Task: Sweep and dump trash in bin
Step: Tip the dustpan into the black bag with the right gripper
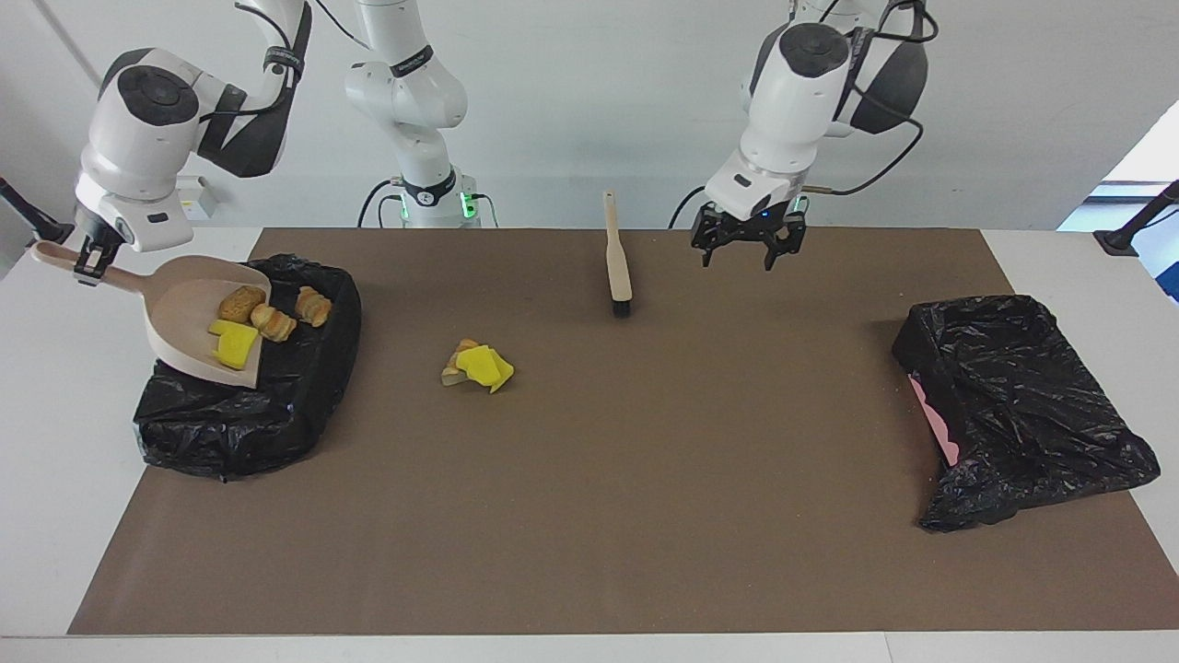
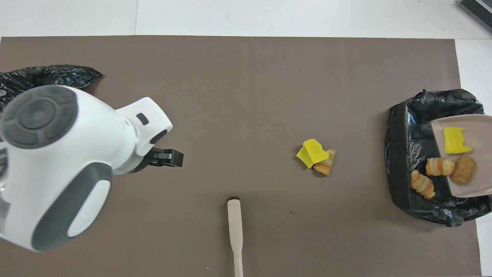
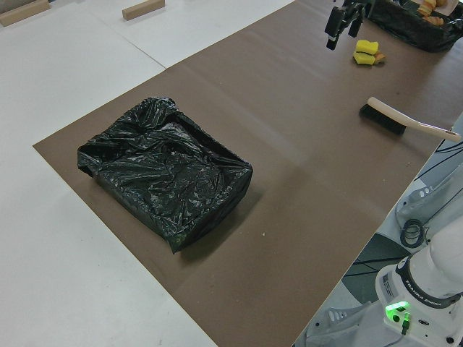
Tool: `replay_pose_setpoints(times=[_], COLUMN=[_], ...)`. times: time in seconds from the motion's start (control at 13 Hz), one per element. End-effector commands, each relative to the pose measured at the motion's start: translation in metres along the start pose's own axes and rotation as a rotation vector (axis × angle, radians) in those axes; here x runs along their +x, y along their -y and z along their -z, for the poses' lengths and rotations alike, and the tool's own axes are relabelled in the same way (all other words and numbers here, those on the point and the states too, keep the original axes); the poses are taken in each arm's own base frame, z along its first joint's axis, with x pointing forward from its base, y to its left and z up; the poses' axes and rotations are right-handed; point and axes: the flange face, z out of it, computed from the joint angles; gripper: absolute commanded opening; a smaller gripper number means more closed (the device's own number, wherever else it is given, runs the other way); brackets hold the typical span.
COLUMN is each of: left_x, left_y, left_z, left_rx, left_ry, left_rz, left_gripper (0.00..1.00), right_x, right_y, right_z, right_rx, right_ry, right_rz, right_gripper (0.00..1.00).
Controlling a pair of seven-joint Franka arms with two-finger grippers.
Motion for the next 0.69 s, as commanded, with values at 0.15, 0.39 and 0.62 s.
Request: replay_pose_setpoints(times=[0.15,0.39,0.62], left_x=[0.000,-0.002,0.006], left_y=[0.082,0.143,0.170], left_z=[0.076,0.105,0.119], left_rx=[0.009,-0.001,-0.001], left_ry=[0.030,0.029,0.026], left_rz=[-0.046,-0.096,-0.064], left_gripper=[1.00,1.00,1.00], right_x=[-0.003,0.000,0.002], right_y=[0.007,0.003,0.007], right_z=[0.006,0.022,0.047], right_rx=[-0.014,-0.033,-0.022], right_ry=[0.032,0.042,0.085], right_rz=[0.002,0.017,0.038], right_gripper=[0.00,0.00,0.00])
